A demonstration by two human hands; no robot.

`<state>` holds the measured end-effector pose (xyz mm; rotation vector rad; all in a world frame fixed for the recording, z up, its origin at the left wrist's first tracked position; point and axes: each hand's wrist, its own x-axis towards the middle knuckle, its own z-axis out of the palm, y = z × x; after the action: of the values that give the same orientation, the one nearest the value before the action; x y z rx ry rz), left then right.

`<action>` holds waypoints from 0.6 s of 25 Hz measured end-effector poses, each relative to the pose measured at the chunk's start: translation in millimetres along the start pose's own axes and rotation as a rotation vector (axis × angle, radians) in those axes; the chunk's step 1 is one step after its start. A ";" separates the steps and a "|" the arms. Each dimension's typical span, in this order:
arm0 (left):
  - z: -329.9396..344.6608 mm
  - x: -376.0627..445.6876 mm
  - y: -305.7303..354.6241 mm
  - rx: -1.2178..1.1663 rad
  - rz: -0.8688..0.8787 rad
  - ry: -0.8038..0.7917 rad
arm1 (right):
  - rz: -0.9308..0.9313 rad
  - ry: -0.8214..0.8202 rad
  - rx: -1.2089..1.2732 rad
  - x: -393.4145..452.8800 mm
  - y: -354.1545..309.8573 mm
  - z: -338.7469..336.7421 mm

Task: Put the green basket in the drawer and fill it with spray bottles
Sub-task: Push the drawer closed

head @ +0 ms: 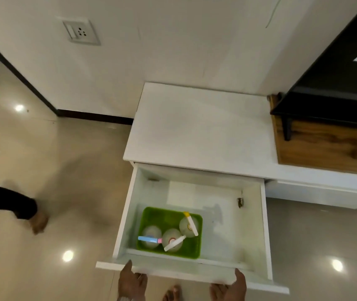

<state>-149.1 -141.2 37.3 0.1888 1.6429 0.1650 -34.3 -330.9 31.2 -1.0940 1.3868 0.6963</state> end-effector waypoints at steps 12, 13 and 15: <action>100.0 3.2 77.8 0.002 0.059 -0.227 | -0.100 -0.188 0.059 2.7 -78.1 94.6; 112.1 5.6 85.1 0.012 0.064 -0.244 | -0.109 -0.194 0.048 2.4 -87.2 106.8; 137.6 10.5 99.5 0.029 0.076 -0.277 | -0.122 -0.219 0.032 3.2 -105.3 130.5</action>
<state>-10.4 -42.7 38.0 0.2837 1.3636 0.1647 115.1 -254.5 29.4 -1.0359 1.1321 0.6813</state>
